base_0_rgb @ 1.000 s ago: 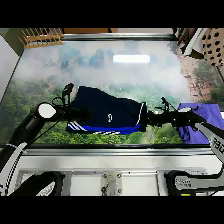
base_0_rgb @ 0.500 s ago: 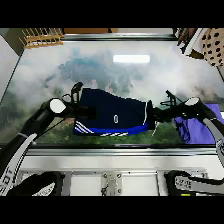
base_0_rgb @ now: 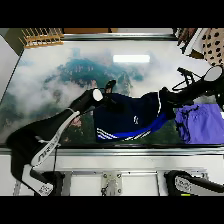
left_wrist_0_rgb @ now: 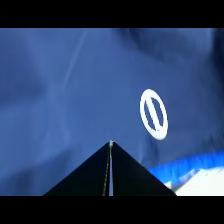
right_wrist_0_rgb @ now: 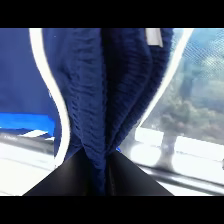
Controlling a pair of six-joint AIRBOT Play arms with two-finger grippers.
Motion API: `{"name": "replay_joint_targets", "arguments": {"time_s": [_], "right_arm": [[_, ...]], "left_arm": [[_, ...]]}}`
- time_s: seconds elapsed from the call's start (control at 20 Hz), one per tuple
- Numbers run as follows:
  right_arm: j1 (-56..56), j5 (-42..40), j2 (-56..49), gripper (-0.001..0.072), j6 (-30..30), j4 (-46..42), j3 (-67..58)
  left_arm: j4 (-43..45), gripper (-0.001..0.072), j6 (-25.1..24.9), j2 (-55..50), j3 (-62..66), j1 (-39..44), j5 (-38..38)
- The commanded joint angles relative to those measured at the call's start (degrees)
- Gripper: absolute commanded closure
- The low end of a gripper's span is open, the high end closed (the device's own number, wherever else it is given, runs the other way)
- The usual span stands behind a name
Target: Fold the clothes and pants, and hang the long-sleeved shirts on hangers.
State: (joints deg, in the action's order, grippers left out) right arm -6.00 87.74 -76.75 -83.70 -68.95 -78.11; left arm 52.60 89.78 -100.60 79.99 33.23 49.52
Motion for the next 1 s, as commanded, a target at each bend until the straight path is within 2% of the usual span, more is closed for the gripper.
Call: {"name": "replay_joint_targets", "arguments": {"time_s": [0.0,0.2,0.45,0.7,0.95], "right_arm": [[5.5,5.4,0.2,0.0687,-3.8,-3.6,-6.7],[11.3,6.2,0.2,0.0688,-4.9,-4.6,-9.0],[15.2,6.2,0.2,0.0688,-5.1,-4.6,-9.0],[19.3,5.5,0.2,0.0688,-6.0,-4.6,-9.0],[25.5,0.7,0.2,0.0688,-9.0,-4.3,-9.0]], "left_arm": [[-0.2,0.0701,0.0,-9.4,9.9,4.4,0.5],[-0.2,0.0701,0.1,-16.3,17.1,6.4,5.0],[-0.1,0.0701,0.5,-16.9,18.4,5.3,6.2],[5.2,0.0701,1.1,-10.3,18.4,-2.6,8.5],[11.6,0.0701,1.1,-3.3,18.4,-13.0,13.8]]}}
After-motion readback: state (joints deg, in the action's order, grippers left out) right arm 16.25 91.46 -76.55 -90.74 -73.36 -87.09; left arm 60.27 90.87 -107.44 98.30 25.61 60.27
